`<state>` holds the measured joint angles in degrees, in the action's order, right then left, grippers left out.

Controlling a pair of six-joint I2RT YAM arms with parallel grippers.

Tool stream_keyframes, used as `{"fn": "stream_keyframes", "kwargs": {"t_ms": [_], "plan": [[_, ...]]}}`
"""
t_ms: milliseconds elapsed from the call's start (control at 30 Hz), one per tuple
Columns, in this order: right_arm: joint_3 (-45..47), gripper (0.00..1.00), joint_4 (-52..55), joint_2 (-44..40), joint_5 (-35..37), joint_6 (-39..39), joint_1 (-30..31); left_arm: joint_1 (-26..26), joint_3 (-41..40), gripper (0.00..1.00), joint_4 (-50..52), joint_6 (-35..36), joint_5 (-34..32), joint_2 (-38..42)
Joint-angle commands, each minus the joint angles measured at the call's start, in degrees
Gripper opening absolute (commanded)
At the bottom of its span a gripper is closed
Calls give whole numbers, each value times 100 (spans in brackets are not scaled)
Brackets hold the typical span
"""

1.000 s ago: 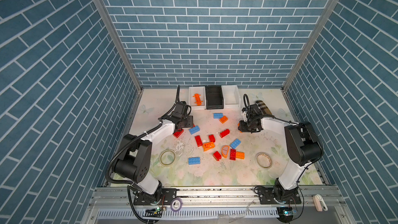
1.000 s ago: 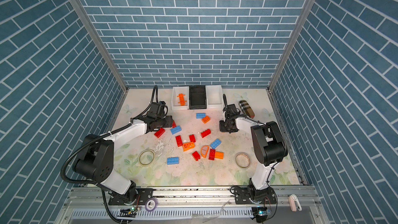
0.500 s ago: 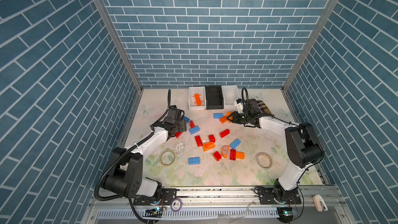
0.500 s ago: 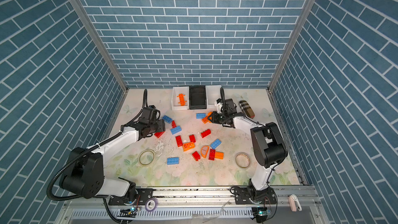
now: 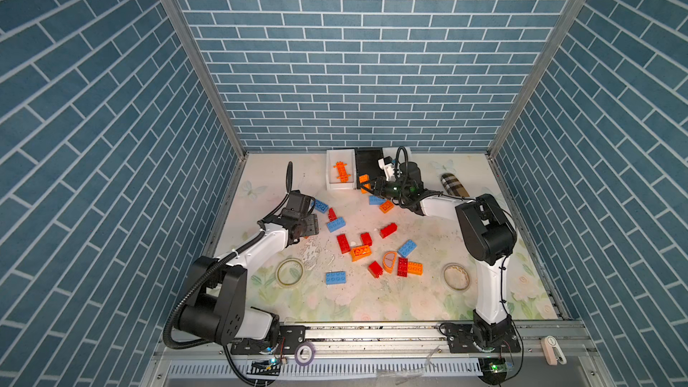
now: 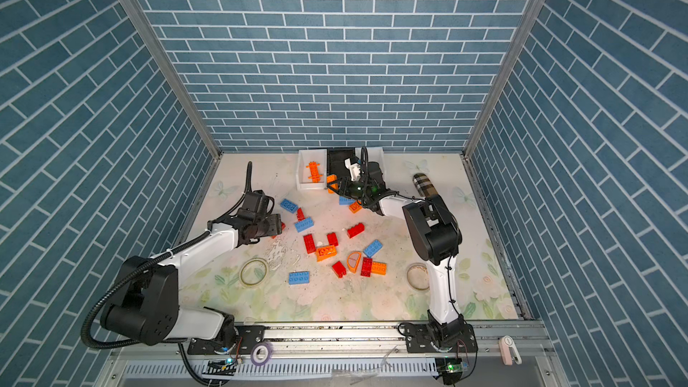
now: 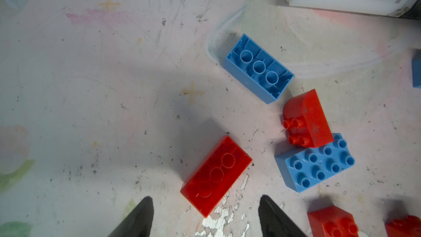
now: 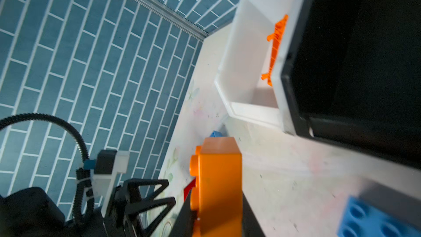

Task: Sort the legos into containers by color
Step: Place the lego in the container.

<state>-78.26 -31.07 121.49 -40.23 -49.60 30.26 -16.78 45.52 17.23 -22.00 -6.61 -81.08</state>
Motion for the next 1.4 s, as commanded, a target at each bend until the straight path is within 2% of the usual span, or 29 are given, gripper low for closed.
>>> {"fn": "stream_keyframes", "kwargs": {"t_ms": [0,367,533,833,1000,1133,1233,1367], "plan": [[-535,0,-696,346,-83,-615,82,44,-25,75,80,63,-97,-89],[-2059,2,-267,1538,374,-805,93,24,40,76,100,257,-112,-253],[-2850,3,369,1901,511,-527,111,-1,67,76,107,292,-121,-362],[-3824,16,1534,2397,821,-225,109,-64,215,76,106,351,-108,-656],[-4290,31,2105,2554,941,-9,106,-59,424,72,188,403,-69,-945],[-4469,39,2307,2586,947,129,112,-58,509,70,175,438,-16,-1137],[-4503,50,2411,2533,981,259,118,-62,545,68,156,447,37,-1262],[-4483,55,2557,2360,989,489,140,-58,590,65,149,440,57,-1414]]}}
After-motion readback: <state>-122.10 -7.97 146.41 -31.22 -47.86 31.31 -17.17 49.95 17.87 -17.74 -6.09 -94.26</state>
